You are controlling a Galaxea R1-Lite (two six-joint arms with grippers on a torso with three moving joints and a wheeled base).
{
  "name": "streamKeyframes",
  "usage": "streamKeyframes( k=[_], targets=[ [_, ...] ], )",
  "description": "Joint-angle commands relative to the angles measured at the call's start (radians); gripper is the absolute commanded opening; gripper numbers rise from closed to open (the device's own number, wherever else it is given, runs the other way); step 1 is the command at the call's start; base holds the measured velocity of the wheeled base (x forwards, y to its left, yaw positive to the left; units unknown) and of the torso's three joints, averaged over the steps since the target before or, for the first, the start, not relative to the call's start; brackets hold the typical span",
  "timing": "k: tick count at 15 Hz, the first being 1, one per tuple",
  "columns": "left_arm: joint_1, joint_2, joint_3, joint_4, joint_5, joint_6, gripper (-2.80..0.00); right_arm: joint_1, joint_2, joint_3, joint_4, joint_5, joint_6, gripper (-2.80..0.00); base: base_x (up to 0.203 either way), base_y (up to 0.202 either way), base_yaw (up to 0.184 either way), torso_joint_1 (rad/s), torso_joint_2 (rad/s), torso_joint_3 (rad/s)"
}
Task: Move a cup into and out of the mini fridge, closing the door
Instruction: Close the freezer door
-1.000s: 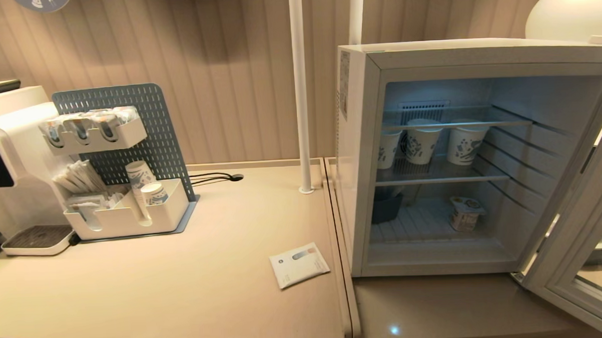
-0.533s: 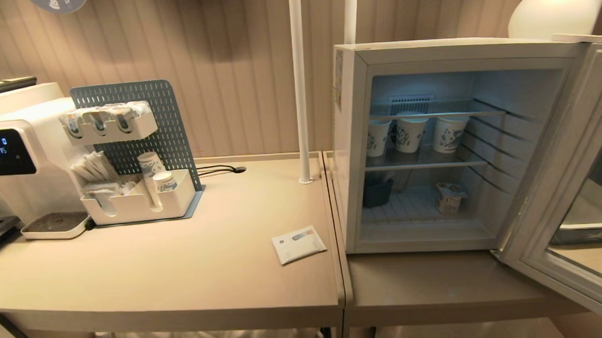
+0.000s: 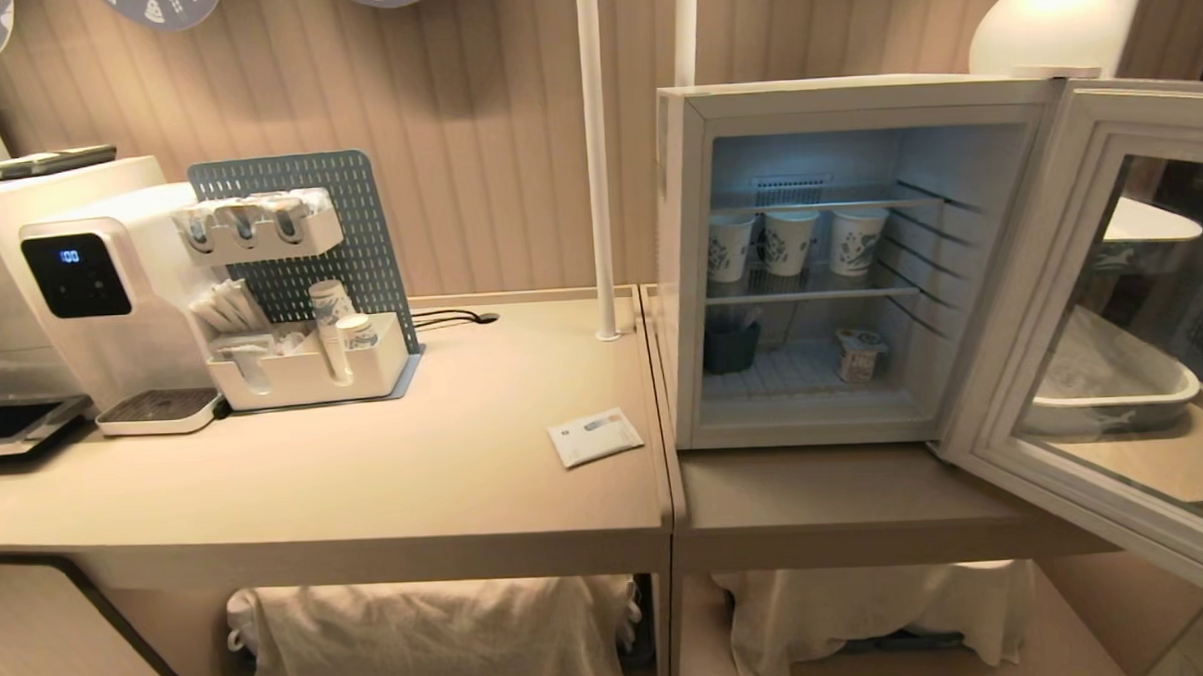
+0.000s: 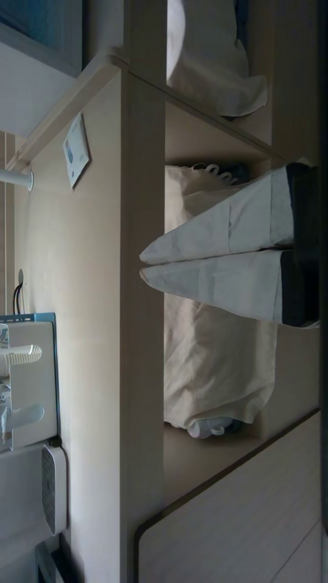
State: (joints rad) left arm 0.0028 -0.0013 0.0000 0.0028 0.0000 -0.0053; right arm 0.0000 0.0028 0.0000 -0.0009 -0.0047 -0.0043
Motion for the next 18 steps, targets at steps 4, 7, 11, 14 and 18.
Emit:
streamKeyframes(
  k=[4, 7, 11, 14, 18],
  targets=[
    [0.0, 0.001, 0.0, 0.0, 0.0, -0.002, -2.8, 0.0, 0.002, 0.002, -0.001, 0.0, 0.0, -2.8, -0.189, 0.0, 0.0, 0.002, 0.0, 0.004],
    [0.0, 0.001, 0.0, 0.0, 0.0, -0.001, -2.8, 0.0, 0.002, 0.002, 0.001, 0.0, 0.0, -2.8, -0.042, 0.0, -0.003, 0.002, 0.0, 0.001],
    [0.0, 0.001, 0.0, 0.0, 0.0, -0.001, -2.8, 0.0, 0.002, 0.002, 0.001, 0.0, 0.0, -2.8, -0.002, -0.098, -0.002, 0.002, 0.0, 0.001],
    [0.0, 0.001, 0.0, 0.0, 0.0, -0.001, -2.8, 0.0, 0.002, 0.002, 0.001, 0.0, 0.0, -2.8, 0.0, -0.196, -0.001, 0.003, 0.0, 0.002],
    [0.0, 0.001, 0.0, 0.0, 0.0, -0.001, -2.8, 0.0, 0.002, 0.0, 0.001, 0.0, 0.0, -2.8, 0.0, -0.194, 0.0, 0.004, 0.0, 0.003]
  ],
)
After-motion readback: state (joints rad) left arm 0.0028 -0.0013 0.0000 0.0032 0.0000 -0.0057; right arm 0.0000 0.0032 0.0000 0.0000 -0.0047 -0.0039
